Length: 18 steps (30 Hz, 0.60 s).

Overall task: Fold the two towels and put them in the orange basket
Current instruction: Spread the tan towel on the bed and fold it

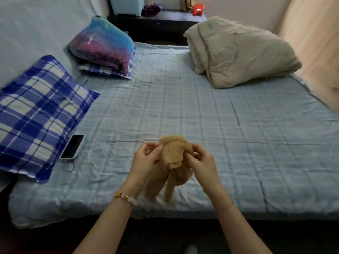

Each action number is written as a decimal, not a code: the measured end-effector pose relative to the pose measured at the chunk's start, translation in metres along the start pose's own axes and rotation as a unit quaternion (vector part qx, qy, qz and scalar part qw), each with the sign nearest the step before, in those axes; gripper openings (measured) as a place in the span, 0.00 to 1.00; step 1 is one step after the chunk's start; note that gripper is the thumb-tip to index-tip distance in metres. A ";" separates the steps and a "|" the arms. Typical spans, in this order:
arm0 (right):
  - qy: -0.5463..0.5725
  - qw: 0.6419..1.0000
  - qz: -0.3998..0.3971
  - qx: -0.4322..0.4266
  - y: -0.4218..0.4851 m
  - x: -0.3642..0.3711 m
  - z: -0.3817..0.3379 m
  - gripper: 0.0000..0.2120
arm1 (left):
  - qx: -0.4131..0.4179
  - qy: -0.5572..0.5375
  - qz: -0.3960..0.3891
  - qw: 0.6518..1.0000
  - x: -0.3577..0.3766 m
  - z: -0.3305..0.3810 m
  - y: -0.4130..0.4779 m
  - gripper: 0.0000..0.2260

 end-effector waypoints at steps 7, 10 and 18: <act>-0.022 0.999 0.029 0.009 0.021 -0.098 0.006 0.08 | 0.003 0.016 -0.037 0.999 0.103 -0.017 0.007 0.05; -0.021 0.999 0.036 0.016 0.028 -0.119 0.007 0.08 | 0.011 0.017 -0.053 0.998 0.127 -0.019 0.013 0.04; -0.047 0.996 0.066 0.027 0.063 -0.149 0.021 0.09 | 0.010 0.030 -0.080 0.996 0.164 -0.027 0.049 0.05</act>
Point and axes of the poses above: each hand's wrist, its own y-axis towards the middle knuckle, its own x-axis out of the palm, z = x × y, the point moved 2 cm from there along y, towards the middle knuckle, and after that the axes turned 1 degree about x, right-handed, at the moved point
